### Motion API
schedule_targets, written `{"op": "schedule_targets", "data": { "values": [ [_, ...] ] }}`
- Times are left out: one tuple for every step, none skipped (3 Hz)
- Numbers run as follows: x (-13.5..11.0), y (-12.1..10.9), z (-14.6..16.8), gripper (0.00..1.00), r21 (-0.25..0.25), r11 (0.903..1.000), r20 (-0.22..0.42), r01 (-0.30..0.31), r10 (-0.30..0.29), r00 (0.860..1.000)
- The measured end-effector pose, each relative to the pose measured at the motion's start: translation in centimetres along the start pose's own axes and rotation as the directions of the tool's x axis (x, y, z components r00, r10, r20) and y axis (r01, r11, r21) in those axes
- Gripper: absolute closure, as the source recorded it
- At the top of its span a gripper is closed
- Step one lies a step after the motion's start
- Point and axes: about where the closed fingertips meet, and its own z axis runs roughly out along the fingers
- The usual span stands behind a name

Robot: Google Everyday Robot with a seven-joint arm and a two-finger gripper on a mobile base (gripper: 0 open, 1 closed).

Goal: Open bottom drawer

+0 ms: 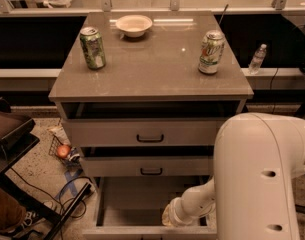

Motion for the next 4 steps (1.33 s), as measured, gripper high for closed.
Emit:
{"op": "schedule_targets", "data": {
  "values": [
    [0.2, -0.3, 0.5, 1.00, 0.006, 0.9999, 0.017, -0.009, 0.009, 1.000],
    [1.8, -1.1, 3.5, 1.00, 0.009, 0.9997, 0.088, 0.022, -0.023, 0.996],
    [4.1, -1.7, 7.2, 1.00, 0.021, 0.9992, 0.204, 0.033, -0.037, 0.978],
    [5.3, -4.9, 8.9, 1.00, 0.070, 0.9972, 0.272, 0.028, -0.046, 0.961]
  ]
}}
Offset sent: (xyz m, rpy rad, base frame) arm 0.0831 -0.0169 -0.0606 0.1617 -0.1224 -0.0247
